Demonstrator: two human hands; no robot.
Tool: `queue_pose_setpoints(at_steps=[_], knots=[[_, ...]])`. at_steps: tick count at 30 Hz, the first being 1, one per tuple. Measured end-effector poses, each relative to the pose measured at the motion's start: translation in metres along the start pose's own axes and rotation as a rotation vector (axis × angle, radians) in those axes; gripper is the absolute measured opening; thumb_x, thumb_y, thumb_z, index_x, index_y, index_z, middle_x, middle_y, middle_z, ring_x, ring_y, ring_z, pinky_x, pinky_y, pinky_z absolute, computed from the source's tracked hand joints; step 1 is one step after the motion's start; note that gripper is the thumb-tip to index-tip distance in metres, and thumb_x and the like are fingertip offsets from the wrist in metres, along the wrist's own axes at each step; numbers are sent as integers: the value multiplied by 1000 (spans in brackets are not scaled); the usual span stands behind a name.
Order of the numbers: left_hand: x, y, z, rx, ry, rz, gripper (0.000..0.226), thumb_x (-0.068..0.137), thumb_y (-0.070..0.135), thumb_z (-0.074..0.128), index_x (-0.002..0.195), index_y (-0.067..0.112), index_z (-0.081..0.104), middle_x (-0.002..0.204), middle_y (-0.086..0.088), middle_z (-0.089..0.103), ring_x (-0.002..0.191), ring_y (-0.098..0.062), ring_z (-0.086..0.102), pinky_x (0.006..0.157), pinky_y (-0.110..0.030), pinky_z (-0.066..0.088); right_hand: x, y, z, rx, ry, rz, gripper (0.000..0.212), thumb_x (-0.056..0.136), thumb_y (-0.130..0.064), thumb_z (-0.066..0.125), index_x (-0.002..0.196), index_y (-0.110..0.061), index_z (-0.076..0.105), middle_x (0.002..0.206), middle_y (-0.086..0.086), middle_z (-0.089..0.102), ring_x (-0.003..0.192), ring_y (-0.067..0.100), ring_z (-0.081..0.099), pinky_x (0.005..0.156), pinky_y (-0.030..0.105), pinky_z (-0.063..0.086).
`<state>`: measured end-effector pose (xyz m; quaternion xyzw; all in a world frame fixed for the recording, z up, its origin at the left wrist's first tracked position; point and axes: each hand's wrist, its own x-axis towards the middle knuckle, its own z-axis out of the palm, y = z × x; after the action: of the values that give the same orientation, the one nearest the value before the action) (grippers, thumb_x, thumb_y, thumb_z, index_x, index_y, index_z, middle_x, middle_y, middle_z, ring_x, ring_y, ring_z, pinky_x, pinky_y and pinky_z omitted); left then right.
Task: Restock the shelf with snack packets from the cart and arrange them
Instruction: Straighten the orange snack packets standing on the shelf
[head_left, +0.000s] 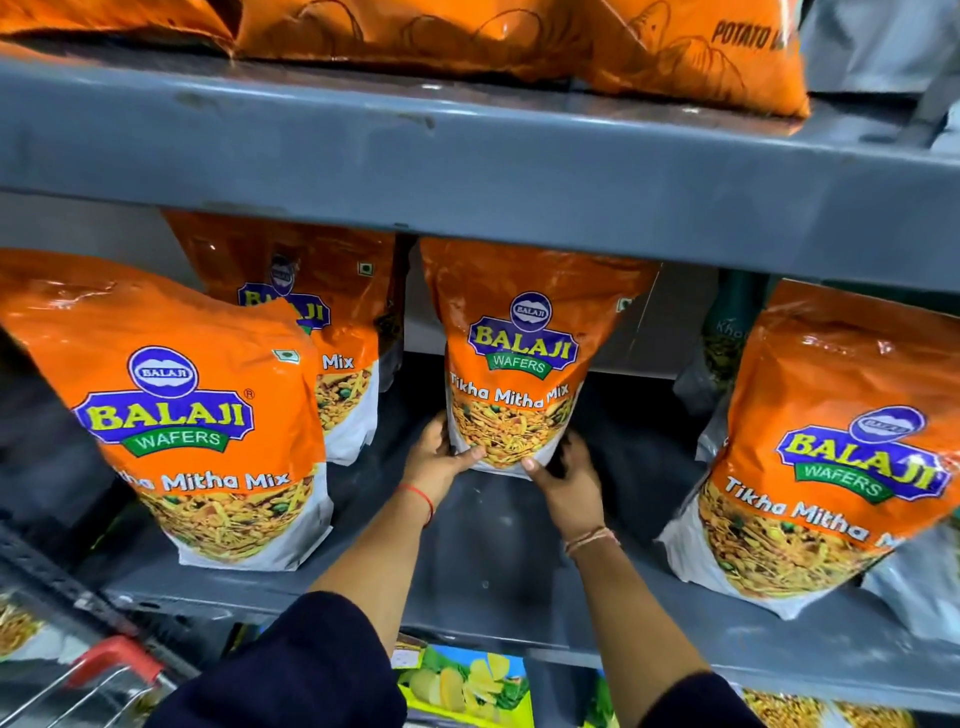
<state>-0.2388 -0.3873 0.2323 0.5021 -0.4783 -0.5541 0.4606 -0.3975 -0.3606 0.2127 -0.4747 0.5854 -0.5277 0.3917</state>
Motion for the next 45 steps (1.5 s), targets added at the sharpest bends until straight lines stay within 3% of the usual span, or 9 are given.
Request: queue_pose_setpoints(at_steps=[8,13,19,21,24,28,33,37,45], knots=[[3,-14,1,11,40,14,58,76,0,67,128,13,44,117,-4,56,116,-26,52,104,-44,41,-5,-9,-1,-25,-19,13,63,78,-11,68,133,-12,37,132,6,50,116,15,46,94,30,36],[-2,-19,1,-37,28,34,61,71,5,73,126,10,45,120,-4,54,120,-24,50,97,-31,39,-47,-9,-20,-155,-35,-20,77,76,-15,71,139,-12,27,143,3,40,132,16,35,108,31,32],[-93,-32,62,125,625,240,64,64,11,80,119,-4,51,126,-26,53,120,-35,48,103,-32,34,-161,10,-89,-157,288,-242,22,74,-47,64,95,-45,61,110,-26,63,103,2,59,85,16,48],[-114,-30,98,206,522,308,67,61,12,82,119,-3,51,125,-22,51,119,-30,46,100,-20,29,-167,14,-128,-85,495,-223,32,70,-66,58,94,-44,58,104,-17,62,95,10,60,76,15,49],[-113,-28,146,214,99,243,81,62,10,81,132,6,39,136,-10,43,127,-18,37,104,-19,26,-150,16,-179,-132,580,-187,68,64,-64,64,116,-24,48,123,12,49,113,27,50,92,35,46],[-97,-15,191,237,-290,5,95,59,15,84,137,12,28,143,-6,39,127,-17,39,106,-32,35,-110,17,-231,-42,268,-112,83,67,-18,79,134,-8,31,143,15,36,130,23,38,97,16,41],[-96,2,203,266,-237,-50,69,62,-1,80,120,12,44,114,-5,56,106,-17,50,86,-24,39,-83,19,-252,-60,-46,-63,107,49,-50,84,135,-23,28,143,11,41,130,28,41,106,54,37],[-104,-3,190,257,-188,-28,69,58,3,83,117,14,49,106,-2,57,104,-21,54,84,-28,43,-83,13,-234,-72,-57,-52,92,37,-62,82,115,-42,38,124,-4,53,118,22,50,98,50,44],[-116,-7,94,285,-65,-50,74,43,21,90,108,13,54,114,-8,63,106,-23,58,90,-35,48,-91,-4,-141,-53,-200,-46,97,32,-46,85,112,-31,32,115,-15,52,107,2,55,82,17,49]])
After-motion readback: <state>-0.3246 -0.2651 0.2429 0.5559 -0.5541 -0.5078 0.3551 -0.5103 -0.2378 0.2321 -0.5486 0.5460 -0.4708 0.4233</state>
